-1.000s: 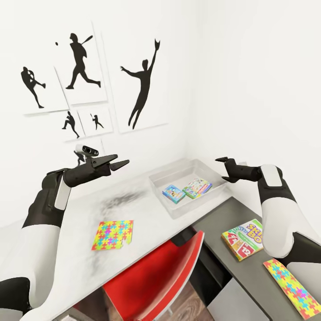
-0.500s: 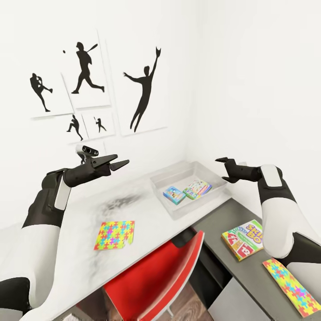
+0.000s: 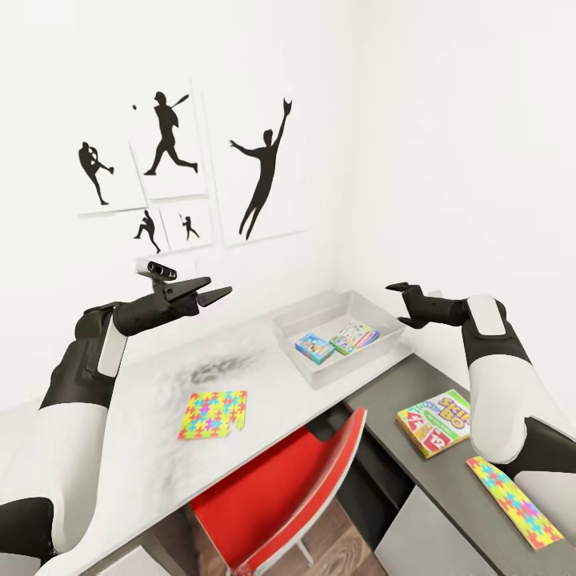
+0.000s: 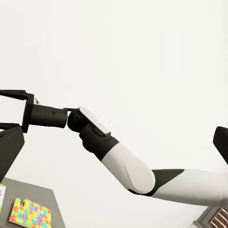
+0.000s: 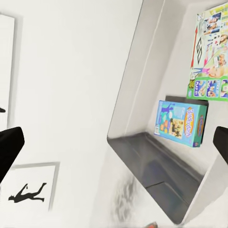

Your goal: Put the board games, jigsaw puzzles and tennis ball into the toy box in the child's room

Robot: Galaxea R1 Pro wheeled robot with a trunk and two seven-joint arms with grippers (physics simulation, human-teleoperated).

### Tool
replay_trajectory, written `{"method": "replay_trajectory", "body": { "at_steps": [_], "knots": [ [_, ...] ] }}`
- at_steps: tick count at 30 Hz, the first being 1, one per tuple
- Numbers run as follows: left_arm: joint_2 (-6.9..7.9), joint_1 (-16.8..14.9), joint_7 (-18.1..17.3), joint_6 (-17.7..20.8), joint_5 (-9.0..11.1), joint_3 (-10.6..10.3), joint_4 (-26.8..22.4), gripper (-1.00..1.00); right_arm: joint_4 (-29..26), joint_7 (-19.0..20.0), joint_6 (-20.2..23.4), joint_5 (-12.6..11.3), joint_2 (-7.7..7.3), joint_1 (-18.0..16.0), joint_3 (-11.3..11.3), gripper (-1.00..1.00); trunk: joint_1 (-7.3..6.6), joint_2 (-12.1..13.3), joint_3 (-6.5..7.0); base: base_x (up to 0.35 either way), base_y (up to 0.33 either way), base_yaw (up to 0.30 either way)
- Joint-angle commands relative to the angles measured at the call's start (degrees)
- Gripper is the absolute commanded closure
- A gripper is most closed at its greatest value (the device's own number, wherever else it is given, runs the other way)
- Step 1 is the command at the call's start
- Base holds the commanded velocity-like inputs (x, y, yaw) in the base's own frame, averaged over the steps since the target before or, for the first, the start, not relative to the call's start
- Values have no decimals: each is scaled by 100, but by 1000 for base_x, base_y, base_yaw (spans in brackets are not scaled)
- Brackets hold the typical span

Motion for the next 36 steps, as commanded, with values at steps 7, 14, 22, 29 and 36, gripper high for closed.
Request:
{"method": "replay_trajectory", "body": {
  "at_steps": [7,14,22,29,36],
  "knots": [
    [1,-3,-19,60,2,-2,0,-100,-4,-55,25,-59,3,-7,-9,-100,3,-12,54,-39,1,0],
    [1,3,-19,60,-6,-3,0,-100,-4,-51,27,-60,3,1,-1,-100,3,-12,120,-164,23,0],
    [58,4,-19,60,-7,-3,0,-100,-4,-50,29,-64,-3,2,8,-100,3,-12,196,-54,7,0],
    [99,7,-19,60,-7,-3,0,-100,-4,-44,35,-60,-5,4,25,-100,3,-12,262,-6,1,0],
    [105,11,-19,60,-13,-3,0,-100,-4,-42,47,-61,-24,9,34,-100,3,-12,328,0,0,0]
  ]
}}
